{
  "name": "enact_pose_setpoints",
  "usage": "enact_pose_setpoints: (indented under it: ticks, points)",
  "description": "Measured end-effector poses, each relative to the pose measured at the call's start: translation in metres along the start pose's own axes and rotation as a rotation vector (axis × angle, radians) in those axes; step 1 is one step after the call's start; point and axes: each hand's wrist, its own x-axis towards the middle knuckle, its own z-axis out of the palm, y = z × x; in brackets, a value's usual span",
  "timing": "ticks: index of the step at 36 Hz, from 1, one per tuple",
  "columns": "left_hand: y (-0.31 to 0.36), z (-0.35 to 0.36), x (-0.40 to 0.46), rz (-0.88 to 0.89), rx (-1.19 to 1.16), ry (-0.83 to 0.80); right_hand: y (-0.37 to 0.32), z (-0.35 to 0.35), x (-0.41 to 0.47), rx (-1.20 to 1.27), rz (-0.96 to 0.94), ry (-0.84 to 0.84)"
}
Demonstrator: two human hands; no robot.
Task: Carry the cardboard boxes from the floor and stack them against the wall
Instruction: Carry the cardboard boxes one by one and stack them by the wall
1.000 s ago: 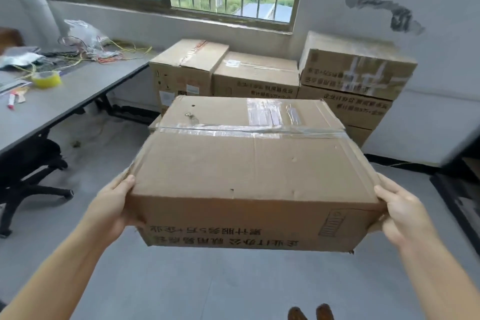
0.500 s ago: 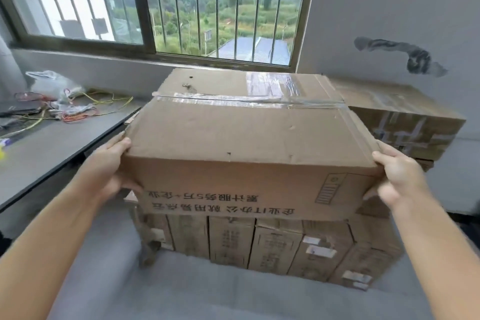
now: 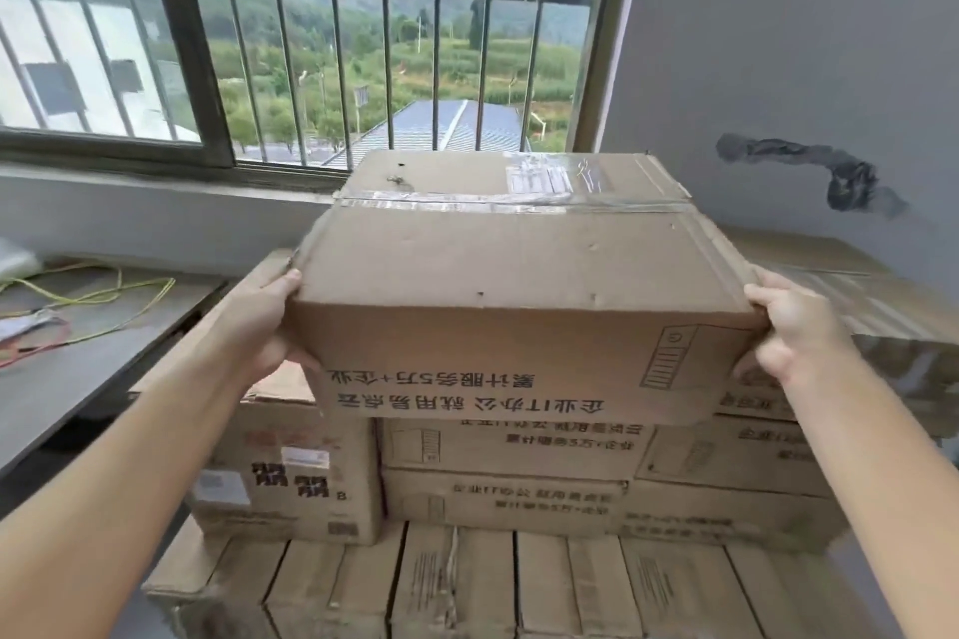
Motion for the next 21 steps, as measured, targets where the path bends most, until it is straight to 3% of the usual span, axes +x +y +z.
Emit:
enact_pose_setpoints:
  ticks: [7, 14, 18, 21]
  points:
    - [-0.036, 0.023, 0.085, -0.114, -0.008, 0.031, 0.034, 0.024, 0.087, -0.052, 0.042, 0.076]
    - [-0.066, 0.058, 0.142, -0.092, 0.05, -0.005, 0.063, 0.024, 0.154, -0.188, 0.081, 0.123]
    - [-0.07, 0.081, 0.151, -0.096, 0.062, -0.026, 0.082, 0.01, 0.174, -0.518, 0.104, 0.105]
    - [-0.077, 0.087, 0.159, -0.12, 0.102, -0.015, 0.094, 0.007, 0.17, -0.831, 0.02, 0.12]
